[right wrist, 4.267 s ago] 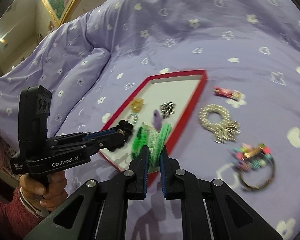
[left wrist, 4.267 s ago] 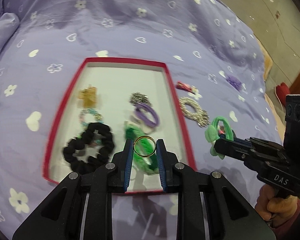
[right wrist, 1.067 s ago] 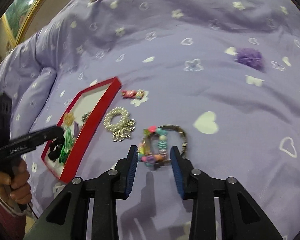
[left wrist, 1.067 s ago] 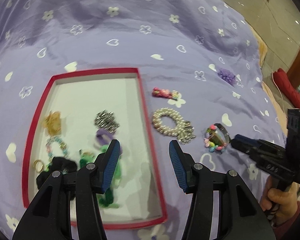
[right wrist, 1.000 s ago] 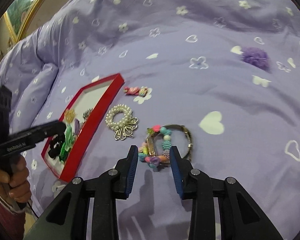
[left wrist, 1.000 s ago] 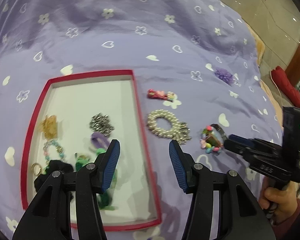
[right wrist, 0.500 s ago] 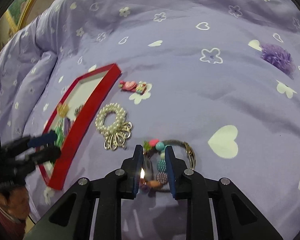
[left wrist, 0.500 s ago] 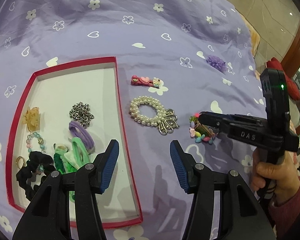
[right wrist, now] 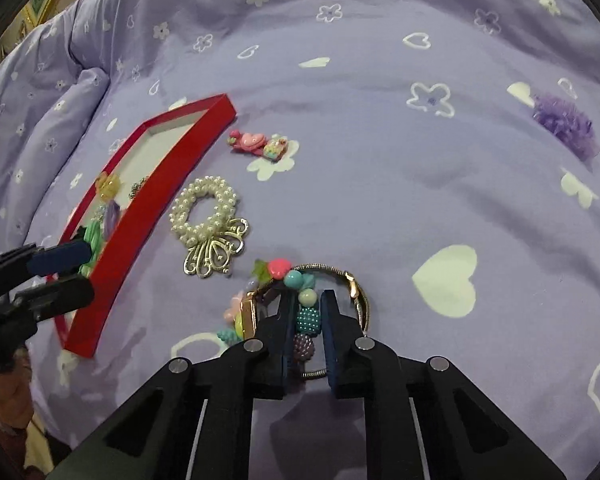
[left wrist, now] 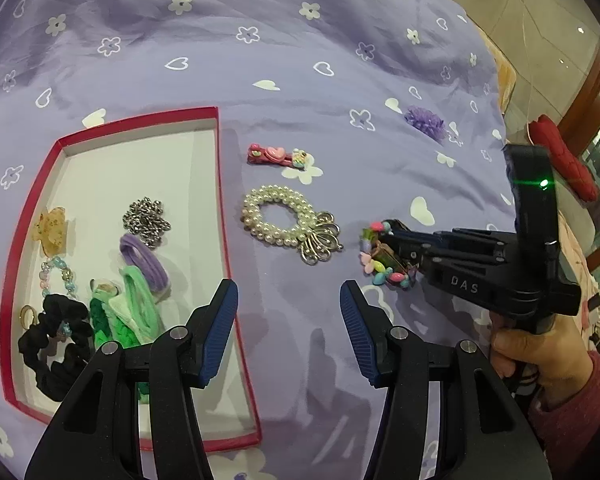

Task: Organize jewelry
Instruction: 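Grasp the gold wristwatch with the left tool while the right tool grasps the beaded keyring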

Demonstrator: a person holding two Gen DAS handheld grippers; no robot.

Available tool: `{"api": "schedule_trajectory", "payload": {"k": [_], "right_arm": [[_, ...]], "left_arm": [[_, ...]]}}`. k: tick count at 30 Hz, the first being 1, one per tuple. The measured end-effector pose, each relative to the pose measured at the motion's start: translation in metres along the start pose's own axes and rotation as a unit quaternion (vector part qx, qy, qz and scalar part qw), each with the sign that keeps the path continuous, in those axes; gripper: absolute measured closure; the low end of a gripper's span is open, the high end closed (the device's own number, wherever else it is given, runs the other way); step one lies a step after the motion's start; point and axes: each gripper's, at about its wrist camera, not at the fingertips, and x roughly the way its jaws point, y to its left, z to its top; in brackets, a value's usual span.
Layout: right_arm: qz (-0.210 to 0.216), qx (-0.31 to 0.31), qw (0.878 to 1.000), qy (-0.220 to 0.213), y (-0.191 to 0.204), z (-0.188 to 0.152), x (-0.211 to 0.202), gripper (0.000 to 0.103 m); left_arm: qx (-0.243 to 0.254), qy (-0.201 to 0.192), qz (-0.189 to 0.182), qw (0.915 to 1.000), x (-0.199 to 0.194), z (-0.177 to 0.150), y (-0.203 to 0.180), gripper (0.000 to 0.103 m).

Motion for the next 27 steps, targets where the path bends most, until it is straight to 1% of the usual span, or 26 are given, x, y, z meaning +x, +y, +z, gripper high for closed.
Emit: {"api": "schedule_trajectory", "payload": {"k": [2,7,10,13,15,18,23,24,25,26,27], "right_arm": [[0.009,0.008,1.000,-0.015,0.001,-0.001,-0.006,0.091],[0.031,0.040,0.995,-0.080,-0.002,-0.001,-0.050,0.091],[0.036,0.055,0.992,-0.112,-0.008,-0.003,-0.077,0.091],[0.046,0.074,0.986,-0.140,-0.018,-0.010,-0.104,0.091],[0.040,0.081,0.984,-0.153,-0.025,-0.015,-0.119,0.091],[0.033,0.097,0.982,-0.159,-0.036,-0.024,-0.128,0.091],[0.038,0.122,0.981,-0.146,-0.054,-0.045,-0.126,0.091],[0.040,0.125,0.981,-0.143,-0.055,-0.048,-0.125,0.091],[0.042,0.127,0.981,-0.140,-0.056,-0.052,-0.124,0.091],[0.043,0.129,0.981,-0.138,-0.056,-0.054,-0.122,0.091],[0.044,0.130,0.981,-0.137,-0.056,-0.057,-0.121,0.091]], "left_arm": [[0.004,0.003,0.000,1.0000,0.002,-0.001,-0.004,0.051],[0.015,0.008,-0.008,0.9998,0.007,0.002,-0.018,0.049],[0.021,0.011,-0.017,0.9996,0.013,0.005,-0.030,0.048],[0.028,0.014,-0.027,0.9992,0.019,0.009,-0.045,0.044],[0.034,0.015,-0.027,0.9990,0.027,0.012,-0.055,0.043],[0.032,0.025,-0.029,0.9988,0.043,0.016,-0.068,0.043],[0.022,0.045,-0.022,0.9985,0.068,0.020,-0.079,0.043],[0.022,0.047,-0.019,0.9985,0.072,0.021,-0.081,0.045],[0.022,0.049,-0.016,0.9984,0.075,0.021,-0.081,0.049],[0.023,0.050,-0.016,0.9983,0.078,0.020,-0.082,0.072],[0.024,0.055,-0.017,0.9980,0.080,0.020,-0.082,0.082]]}}
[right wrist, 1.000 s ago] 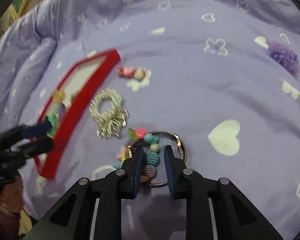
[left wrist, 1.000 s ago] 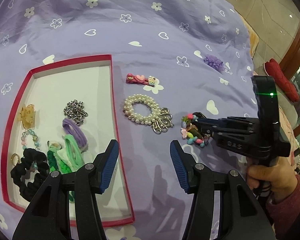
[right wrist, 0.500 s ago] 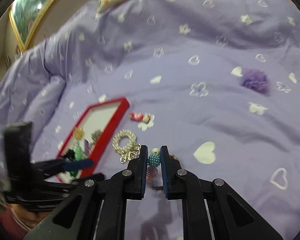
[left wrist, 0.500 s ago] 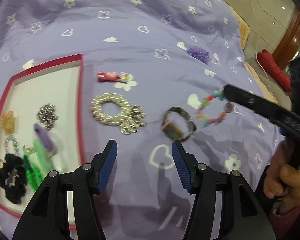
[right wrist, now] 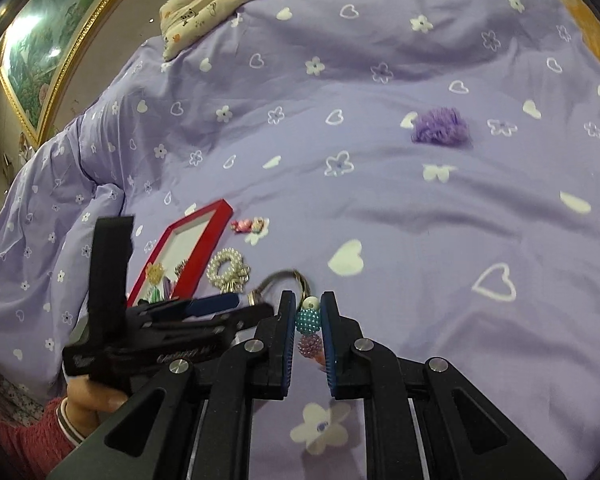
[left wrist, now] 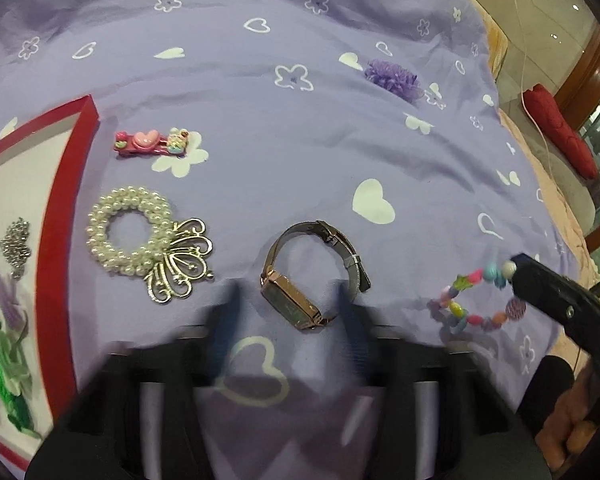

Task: Organize jewelry
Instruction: 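Grasp the gold wristwatch with the left tool while the right tool grasps the beaded keyring, then carry the wristwatch and beaded keyring with both tools into the tray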

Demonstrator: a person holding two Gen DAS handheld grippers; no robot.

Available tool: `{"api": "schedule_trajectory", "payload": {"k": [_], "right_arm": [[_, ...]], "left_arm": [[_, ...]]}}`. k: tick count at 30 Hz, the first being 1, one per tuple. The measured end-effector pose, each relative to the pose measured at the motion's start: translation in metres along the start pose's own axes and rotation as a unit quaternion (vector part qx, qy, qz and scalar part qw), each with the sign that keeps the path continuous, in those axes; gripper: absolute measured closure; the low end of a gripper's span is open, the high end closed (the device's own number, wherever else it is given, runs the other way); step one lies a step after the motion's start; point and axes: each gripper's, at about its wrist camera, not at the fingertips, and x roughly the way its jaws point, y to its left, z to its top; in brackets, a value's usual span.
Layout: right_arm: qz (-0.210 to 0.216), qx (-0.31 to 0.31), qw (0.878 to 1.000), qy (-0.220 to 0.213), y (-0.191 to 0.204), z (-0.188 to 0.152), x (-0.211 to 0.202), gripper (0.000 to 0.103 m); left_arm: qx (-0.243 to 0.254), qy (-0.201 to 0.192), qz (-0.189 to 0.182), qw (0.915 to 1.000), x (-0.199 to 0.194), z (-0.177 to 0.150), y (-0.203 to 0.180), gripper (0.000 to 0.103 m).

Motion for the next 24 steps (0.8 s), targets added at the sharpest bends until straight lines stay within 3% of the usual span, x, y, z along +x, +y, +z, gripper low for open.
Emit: {"api": "schedule_trajectory", "payload": {"k": [6,24], "right_arm": [[0.011,0.007,1.000,0.007,-0.002,-0.010,0.003,0.091],[0.050,-0.034,0.998,0.005,0.053,-0.006,0.005,0.091]], "left_arm": [[0.002,-0.005,0.002,1.0000,-0.004,-0.003,0.003,0.096],[-0.033,-0.069,0.025,0.9967,-0.084,-0.030,0.047,0.096]]}}
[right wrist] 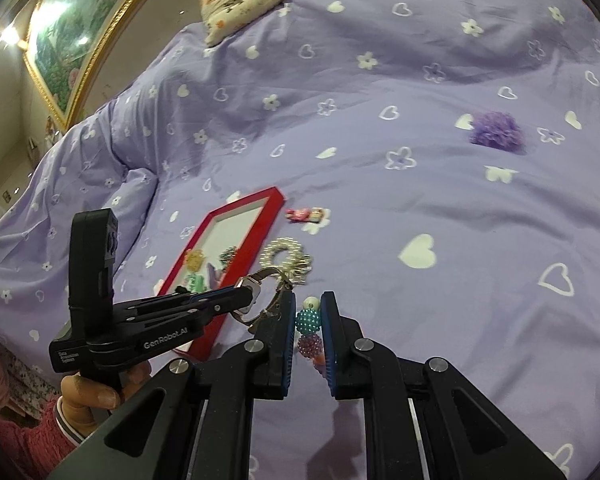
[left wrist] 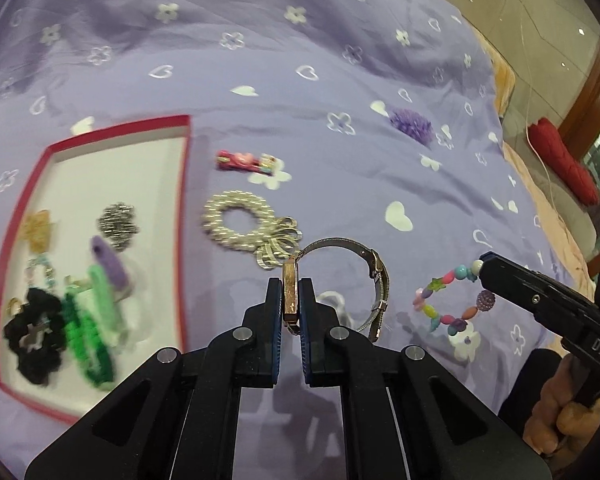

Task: Organize jewelry
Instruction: 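Carry the wristwatch and beaded keyring with both tools into the tray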

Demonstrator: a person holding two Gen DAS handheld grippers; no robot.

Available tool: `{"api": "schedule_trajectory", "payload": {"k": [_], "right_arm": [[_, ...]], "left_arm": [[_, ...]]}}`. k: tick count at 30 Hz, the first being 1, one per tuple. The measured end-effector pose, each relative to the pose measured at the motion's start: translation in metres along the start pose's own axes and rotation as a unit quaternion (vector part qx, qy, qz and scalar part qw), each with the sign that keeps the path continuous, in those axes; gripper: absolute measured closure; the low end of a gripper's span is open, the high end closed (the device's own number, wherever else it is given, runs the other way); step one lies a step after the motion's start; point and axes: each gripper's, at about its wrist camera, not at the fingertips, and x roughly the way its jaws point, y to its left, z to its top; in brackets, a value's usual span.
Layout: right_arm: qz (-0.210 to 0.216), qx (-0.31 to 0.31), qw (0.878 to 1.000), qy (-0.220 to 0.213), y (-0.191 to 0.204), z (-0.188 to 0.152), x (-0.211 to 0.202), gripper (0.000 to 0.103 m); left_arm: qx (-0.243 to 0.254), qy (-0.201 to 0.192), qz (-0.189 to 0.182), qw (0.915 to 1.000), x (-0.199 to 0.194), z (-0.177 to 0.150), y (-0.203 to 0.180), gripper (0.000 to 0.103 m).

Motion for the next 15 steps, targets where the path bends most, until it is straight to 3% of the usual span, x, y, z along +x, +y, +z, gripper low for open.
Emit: {"api": "schedule_trajectory", "payload": {"k": [15], "right_arm": [[0.044,-0.045,0.998,0.022,0.061,0.004,0.031,0.091]], "left_arm": [[-0.047,-0.031,0.034,0.9978,-0.048,-0.021,0.058,0.096]]}}
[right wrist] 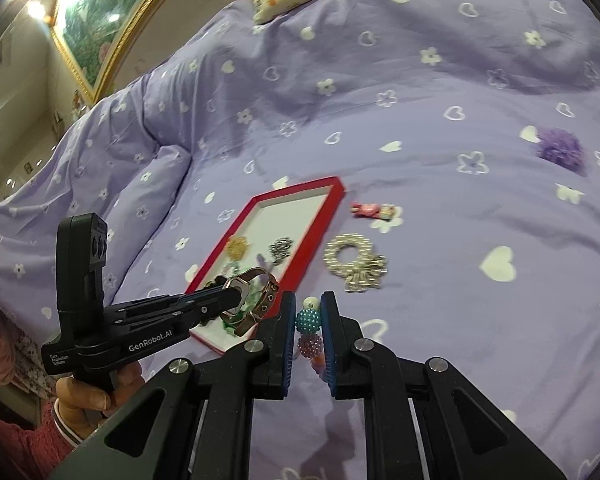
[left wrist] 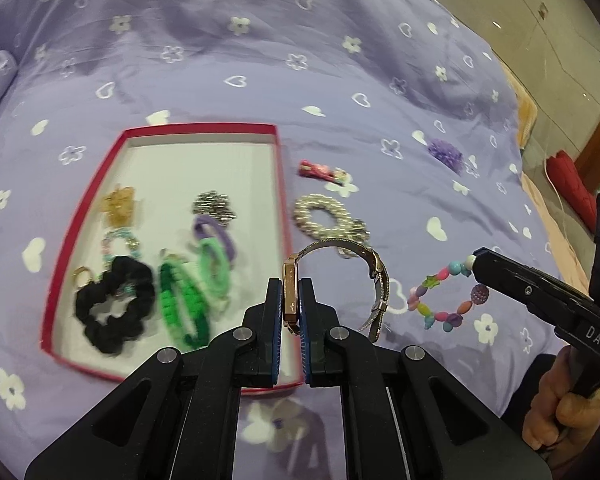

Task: Organize jewelry
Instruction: 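Carry the wristwatch and beaded keyring with both tools into the tray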

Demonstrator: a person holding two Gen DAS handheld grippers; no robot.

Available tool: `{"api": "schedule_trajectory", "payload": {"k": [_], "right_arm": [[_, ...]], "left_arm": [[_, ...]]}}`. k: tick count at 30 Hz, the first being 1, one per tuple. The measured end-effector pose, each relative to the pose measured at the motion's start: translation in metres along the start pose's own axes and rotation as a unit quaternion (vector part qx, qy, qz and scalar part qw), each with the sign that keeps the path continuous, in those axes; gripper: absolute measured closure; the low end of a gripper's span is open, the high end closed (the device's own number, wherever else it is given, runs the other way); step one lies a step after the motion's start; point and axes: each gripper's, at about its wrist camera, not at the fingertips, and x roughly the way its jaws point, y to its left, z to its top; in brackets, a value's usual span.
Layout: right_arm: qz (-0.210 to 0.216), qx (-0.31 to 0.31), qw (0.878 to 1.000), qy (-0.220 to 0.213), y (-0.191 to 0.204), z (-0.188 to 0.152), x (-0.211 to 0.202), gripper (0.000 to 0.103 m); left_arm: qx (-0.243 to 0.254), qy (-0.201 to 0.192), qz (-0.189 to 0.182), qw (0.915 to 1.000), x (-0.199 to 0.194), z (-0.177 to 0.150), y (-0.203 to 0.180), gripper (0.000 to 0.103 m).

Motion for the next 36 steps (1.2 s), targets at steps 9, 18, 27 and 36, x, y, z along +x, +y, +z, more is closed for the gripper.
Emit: {"api": "schedule_trajectory", "payload": {"k": [9,18,27,36], "right_arm": [[0.024,-0.030,0.999,0.012,0.034,0.006,0.021,0.091],[0.042,-0.046,0.998,0.022,0.058,0.009,0.045,0.091],[0.063,-0.067,0.995,0.037,0.085,0.012,0.073,0.091],[0.088,-0.065,0.992,0.058,0.097,0.014,0.107,0.091]], "left_arm": [[-0.025,-0.009,0.025,0.9993,-0.015,-0.007,0.038,0.096],[-0.045,-0.017,0.048,0.9977,-0.026,-0.013,0.070,0.096],[-0.057,-0.019,0.074,0.9954,-0.029,-0.017,0.098,0.096],[-0.058,-0.012,0.095,0.9937,-0.019,-0.017,0.119,0.096]]}}
